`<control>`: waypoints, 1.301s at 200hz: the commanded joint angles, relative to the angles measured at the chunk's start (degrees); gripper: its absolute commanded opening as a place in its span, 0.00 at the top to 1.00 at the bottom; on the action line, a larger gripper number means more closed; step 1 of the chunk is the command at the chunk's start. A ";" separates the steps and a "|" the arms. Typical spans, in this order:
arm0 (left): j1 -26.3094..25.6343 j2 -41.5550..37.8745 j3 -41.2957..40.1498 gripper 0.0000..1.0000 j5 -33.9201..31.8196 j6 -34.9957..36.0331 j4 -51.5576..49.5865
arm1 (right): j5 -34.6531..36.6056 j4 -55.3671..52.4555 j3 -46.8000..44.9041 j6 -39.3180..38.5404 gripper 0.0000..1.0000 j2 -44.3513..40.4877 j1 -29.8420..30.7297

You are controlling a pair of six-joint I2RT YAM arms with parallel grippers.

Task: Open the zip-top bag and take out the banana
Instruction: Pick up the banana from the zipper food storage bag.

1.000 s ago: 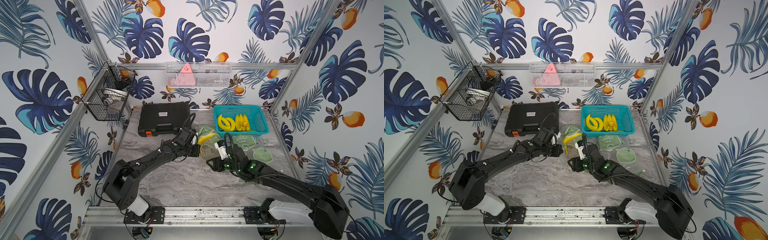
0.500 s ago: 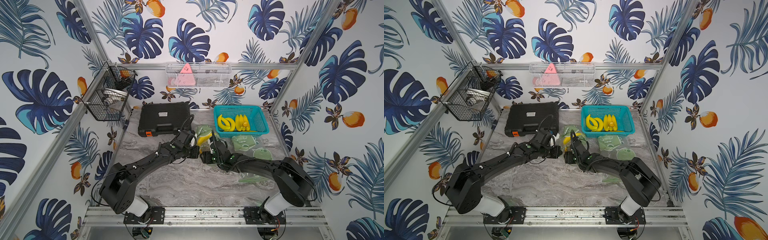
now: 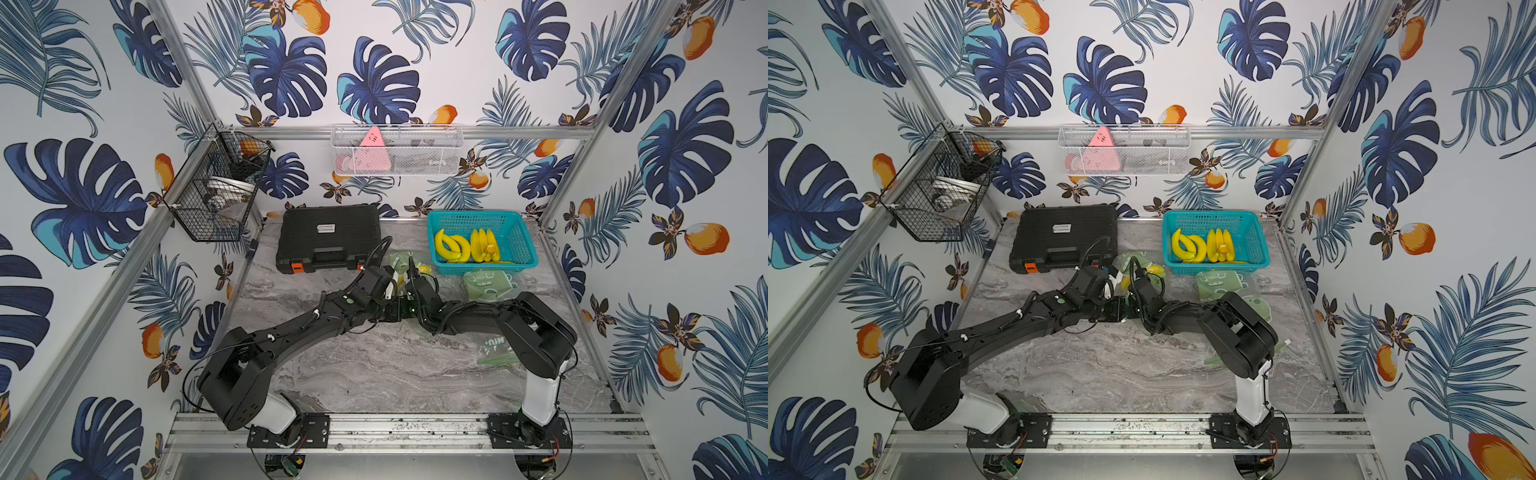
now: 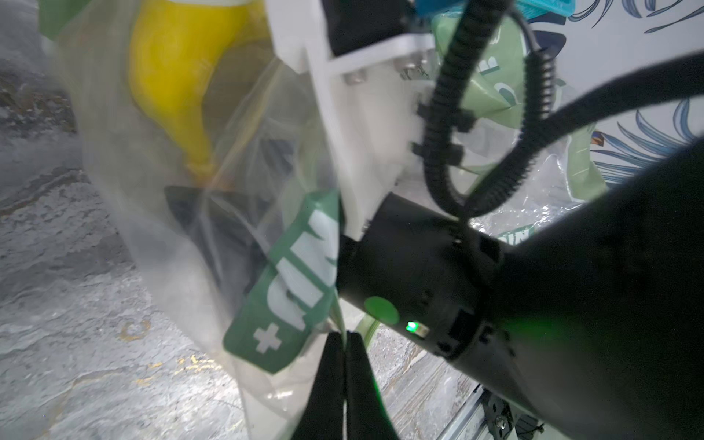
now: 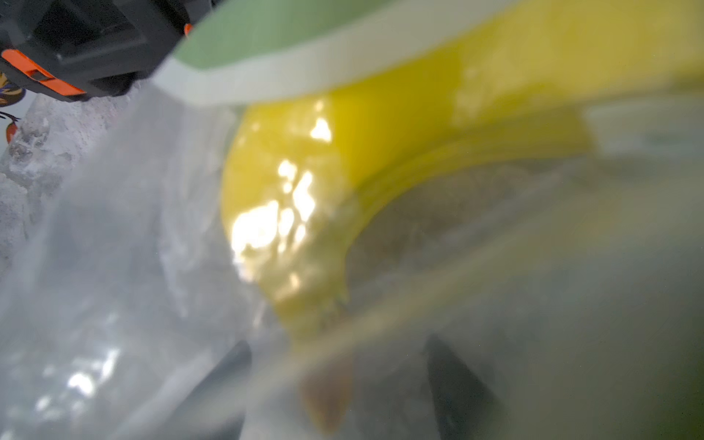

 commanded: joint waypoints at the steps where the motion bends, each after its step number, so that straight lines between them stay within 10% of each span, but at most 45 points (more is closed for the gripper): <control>1: -0.20 0.39 -0.02 1.00 2.02 -1.61 2.61 | -1.26 7.45 1.30 -1.44 0.28 2.46 0.18; 19: -0.19 0.18 0.03 1.00 1.36 -1.36 2.28 | -2.40 7.93 2.37 -1.29 0.63 3.91 0.18; 75: 0.41 1.00 1.74 1.00 -3.49 2.90 -3.56 | -6.94 -7.82 1.93 -2.19 0.80 -2.94 -0.26; 134: 1.26 0.75 -0.44 1.00 -5.57 7.10 -5.31 | -33.39 -17.59 -4.35 -0.28 0.87 -17.88 -12.32; 260: 4.09 6.52 6.76 1.00 -5.99 10.76 -8.18 | -53.84 -37.70 -4.57 -13.06 0.89 -34.04 -16.99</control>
